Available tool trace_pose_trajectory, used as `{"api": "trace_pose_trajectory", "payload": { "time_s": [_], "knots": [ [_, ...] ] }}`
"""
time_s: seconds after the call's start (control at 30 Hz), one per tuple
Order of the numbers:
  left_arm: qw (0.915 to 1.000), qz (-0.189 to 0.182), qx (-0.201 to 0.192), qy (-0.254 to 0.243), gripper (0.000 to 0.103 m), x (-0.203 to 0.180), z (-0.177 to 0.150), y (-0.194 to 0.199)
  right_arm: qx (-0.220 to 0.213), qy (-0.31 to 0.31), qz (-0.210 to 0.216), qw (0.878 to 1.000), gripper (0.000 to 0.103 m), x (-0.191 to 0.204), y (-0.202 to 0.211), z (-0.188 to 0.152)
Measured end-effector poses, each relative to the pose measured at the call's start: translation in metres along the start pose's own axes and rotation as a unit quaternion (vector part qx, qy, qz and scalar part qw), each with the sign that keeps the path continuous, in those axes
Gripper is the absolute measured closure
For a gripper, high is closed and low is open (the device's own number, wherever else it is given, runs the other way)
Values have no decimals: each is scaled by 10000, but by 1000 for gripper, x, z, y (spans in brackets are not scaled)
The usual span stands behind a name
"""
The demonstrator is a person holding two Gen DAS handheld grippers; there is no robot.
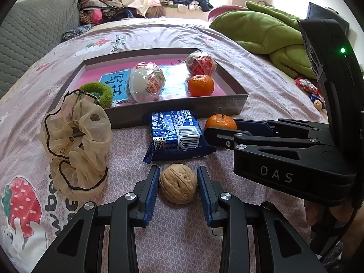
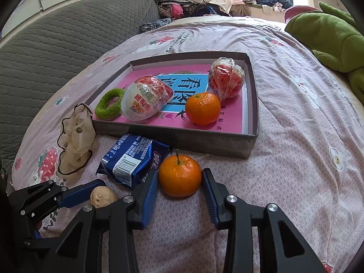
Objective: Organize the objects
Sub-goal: 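Lift the walnut with the left gripper while the right gripper lifts the orange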
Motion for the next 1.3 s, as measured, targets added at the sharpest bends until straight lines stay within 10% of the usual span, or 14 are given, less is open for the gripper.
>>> {"api": "trace_pose_trajectory", "payload": {
  "time_s": [1.3],
  "knots": [
    [9983, 329, -453, -138, 68, 8, 15, 61, -294, 205, -137, 9993, 63, 7, 35, 4]
  ]
}}
Point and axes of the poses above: each gripper's, at about its wrist camera, not at the fingertips, and y roughly against the way its jaws point, x to its left, z to its top, the point moved 8 cm from there along -y, roughly the way its jaws point, and after that the axes turned 8 degrees about -x, right-handed, at the moved point
